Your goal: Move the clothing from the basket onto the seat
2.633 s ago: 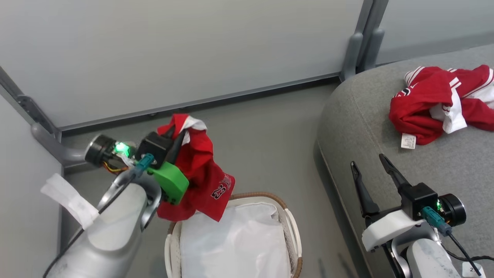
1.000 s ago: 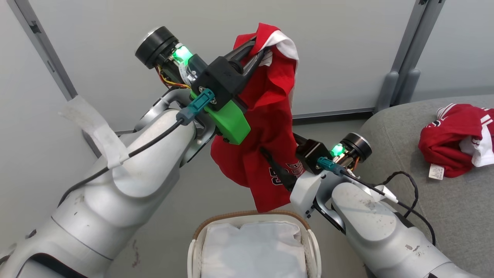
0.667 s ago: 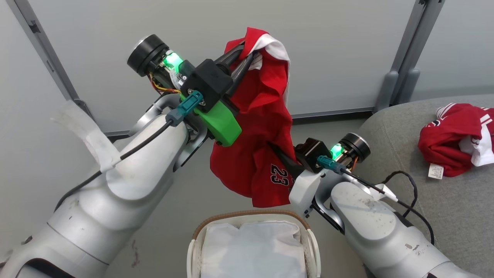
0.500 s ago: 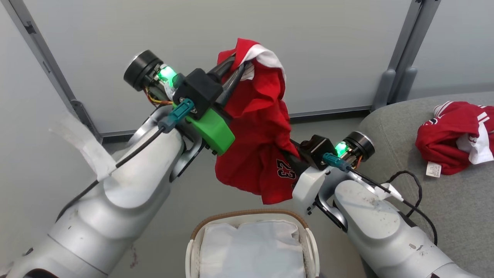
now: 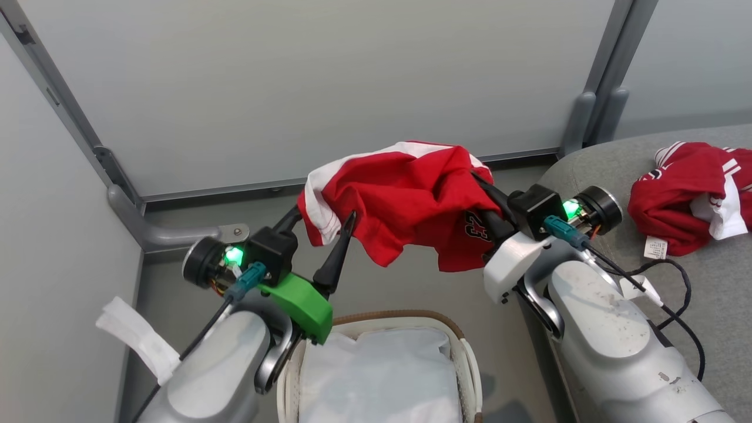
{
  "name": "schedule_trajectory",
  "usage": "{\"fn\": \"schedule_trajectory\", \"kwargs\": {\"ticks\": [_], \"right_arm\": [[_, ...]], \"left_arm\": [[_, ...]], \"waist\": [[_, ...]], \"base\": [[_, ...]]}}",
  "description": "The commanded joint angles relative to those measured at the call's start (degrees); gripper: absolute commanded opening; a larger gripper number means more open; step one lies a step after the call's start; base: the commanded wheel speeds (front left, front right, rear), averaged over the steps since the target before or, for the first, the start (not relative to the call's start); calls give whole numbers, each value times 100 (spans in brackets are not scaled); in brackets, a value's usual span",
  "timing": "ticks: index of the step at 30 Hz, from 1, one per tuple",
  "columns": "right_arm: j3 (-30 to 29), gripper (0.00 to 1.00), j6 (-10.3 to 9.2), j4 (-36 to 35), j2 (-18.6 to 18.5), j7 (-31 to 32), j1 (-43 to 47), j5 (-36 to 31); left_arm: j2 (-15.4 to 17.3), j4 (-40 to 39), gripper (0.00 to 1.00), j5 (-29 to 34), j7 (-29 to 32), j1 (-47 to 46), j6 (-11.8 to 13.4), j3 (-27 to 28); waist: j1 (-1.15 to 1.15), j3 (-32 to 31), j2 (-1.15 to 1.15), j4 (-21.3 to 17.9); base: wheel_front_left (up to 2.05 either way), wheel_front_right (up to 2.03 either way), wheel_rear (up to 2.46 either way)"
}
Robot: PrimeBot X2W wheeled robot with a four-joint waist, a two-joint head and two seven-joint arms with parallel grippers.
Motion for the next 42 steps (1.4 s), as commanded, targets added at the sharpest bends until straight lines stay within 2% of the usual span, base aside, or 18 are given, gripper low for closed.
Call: {"fn": "schedule_trajectory", "kwargs": {"ticks": [1,5,11,25,29,42], "right_arm": [[-93,0,-8,-77,-45,-28,92,-56],[-366,0,-8,-221,-86,-28,156,-187],[-728,0,-8,-357,-151,-28,247,-349],[-1040,0,-8,-465,-238,-28,362,-481],[-1090,0,-8,-481,-278,-28,393,-530],[-1297,0,-8,-624,-404,-28,493,-543]], "left_arm": [[-56,-35,100,1,-17,237,38,122],[-233,-121,100,98,-19,770,71,508],[-588,-100,100,254,-19,1465,-62,986],[-923,-91,100,793,-14,1967,-362,1411],[-945,-155,100,857,-14,1999,-405,1437],[-965,-540,100,963,-14,1854,-462,1431]], "waist": [[0,21,0,-13],[0,55,0,-44],[0,93,0,-89],[0,184,0,-348],[0,218,0,-585],[0,573,0,-1708]], "base": [[0,0,0],[0,0,0],[0,0,0],[0,0,0],[0,0,0],[0,0,0]]}}
